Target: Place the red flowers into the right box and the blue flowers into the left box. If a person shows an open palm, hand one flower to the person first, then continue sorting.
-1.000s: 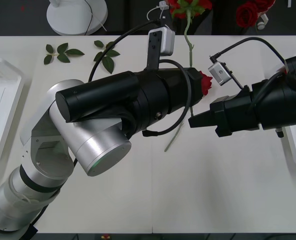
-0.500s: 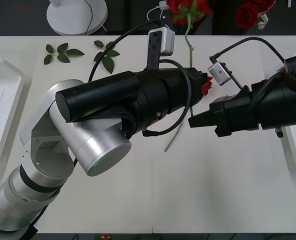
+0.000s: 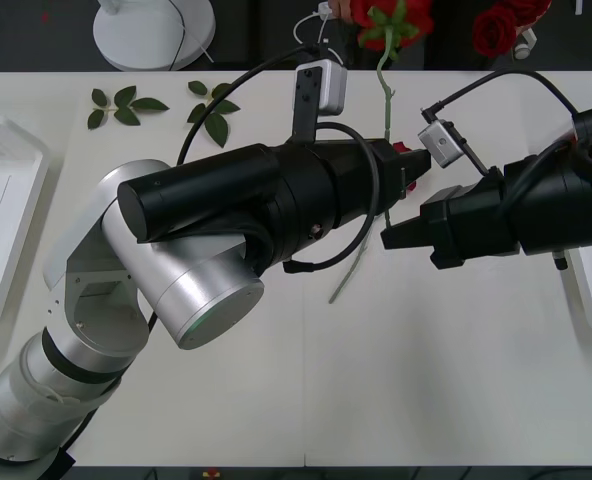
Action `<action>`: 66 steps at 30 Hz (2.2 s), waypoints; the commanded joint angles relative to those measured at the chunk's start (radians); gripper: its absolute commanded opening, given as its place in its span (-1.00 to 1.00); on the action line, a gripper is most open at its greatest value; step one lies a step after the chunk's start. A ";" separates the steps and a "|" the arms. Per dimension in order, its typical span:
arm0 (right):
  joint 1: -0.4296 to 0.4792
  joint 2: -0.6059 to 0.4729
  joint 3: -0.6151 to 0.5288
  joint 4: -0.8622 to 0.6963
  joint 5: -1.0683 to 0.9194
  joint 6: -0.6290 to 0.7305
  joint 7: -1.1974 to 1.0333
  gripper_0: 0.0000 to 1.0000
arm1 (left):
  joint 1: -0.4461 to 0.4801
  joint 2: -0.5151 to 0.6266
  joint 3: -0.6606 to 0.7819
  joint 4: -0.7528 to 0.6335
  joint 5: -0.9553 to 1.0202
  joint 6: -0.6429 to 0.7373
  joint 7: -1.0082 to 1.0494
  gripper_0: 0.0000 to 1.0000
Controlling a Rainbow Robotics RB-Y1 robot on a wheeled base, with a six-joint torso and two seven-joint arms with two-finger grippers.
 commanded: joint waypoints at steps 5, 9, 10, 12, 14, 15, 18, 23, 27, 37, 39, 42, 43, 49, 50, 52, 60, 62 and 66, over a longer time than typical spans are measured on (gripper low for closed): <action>-0.075 -0.055 0.002 0.051 0.091 0.161 -0.068 -1.00 | -0.002 -0.011 -0.021 -0.020 -0.011 -0.016 0.000 1.00; -0.101 -0.100 -0.041 0.109 0.117 0.267 -0.068 -1.00 | 0.001 0.022 -0.028 -0.019 -0.064 -0.045 0.001 1.00; -0.106 -0.120 -0.053 0.127 0.133 0.298 -0.062 -1.00 | -0.001 0.029 -0.031 -0.022 -0.090 -0.045 0.003 1.00; -0.112 -0.164 -0.073 0.158 0.160 0.350 -0.061 -1.00 | 0.001 0.039 -0.026 -0.028 -0.095 -0.045 0.008 1.00; -0.112 -0.209 -0.106 0.190 0.199 0.404 -0.055 -1.00 | 0.001 0.054 -0.011 -0.032 -0.090 -0.045 0.011 1.00; -0.113 -0.227 -0.118 0.202 0.212 0.427 -0.052 -1.00 | 0.001 0.062 -0.005 -0.034 -0.087 -0.043 0.011 1.00; -0.112 -0.282 -0.158 0.253 0.226 0.493 -0.042 -1.00 | 0.001 0.086 0.023 -0.032 -0.055 -0.011 0.000 1.00; -0.110 -0.419 -0.175 0.347 0.237 0.556 -0.019 -1.00 | 0.001 0.115 0.060 -0.032 0.017 0.156 -0.112 1.00; -0.112 -0.466 -0.176 0.408 0.237 0.569 0.001 -1.00 | 0.001 0.138 0.064 -0.022 0.060 0.260 -0.200 1.00; -0.112 -0.431 -0.205 0.525 0.242 0.539 0.039 -1.00 | -0.027 0.131 0.040 0.107 0.127 0.322 -0.364 1.00; -0.112 -0.405 -0.222 0.535 0.242 0.491 0.039 -1.00 | -0.028 0.131 0.025 0.115 0.109 0.314 -0.365 1.00; -0.112 -0.342 -0.251 0.557 0.243 0.318 0.050 -1.00 | -0.027 0.127 0.018 0.119 0.107 0.312 -0.361 1.00; -0.112 -0.317 -0.257 0.563 0.243 0.260 0.054 -1.00 | -0.028 0.127 0.017 0.119 0.109 0.312 -0.362 1.00; -0.136 -0.153 -0.262 0.591 0.246 -0.058 0.090 -1.00 | -0.028 0.127 0.017 0.119 0.112 0.312 -0.361 1.00; -0.149 -0.121 -0.262 0.592 0.249 -0.103 0.111 -1.00 | -0.028 0.127 0.017 0.119 0.112 0.312 -0.361 1.00; -0.175 -0.067 -0.262 0.594 0.283 -0.167 0.169 -1.00 | -0.028 0.127 0.017 0.119 0.112 0.312 -0.361 1.00; -0.313 0.097 -0.262 0.647 0.334 -0.285 0.332 -1.00 | -0.028 0.127 0.017 0.119 0.112 0.312 -0.361 1.00; -0.343 0.130 -0.260 0.663 0.334 -0.314 0.373 -1.00 | -0.028 0.127 0.017 0.119 0.112 0.312 -0.361 1.00; -0.408 0.192 -0.253 0.696 0.335 -0.354 0.450 -1.00 | -0.028 0.127 0.017 0.119 0.112 0.312 -0.361 1.00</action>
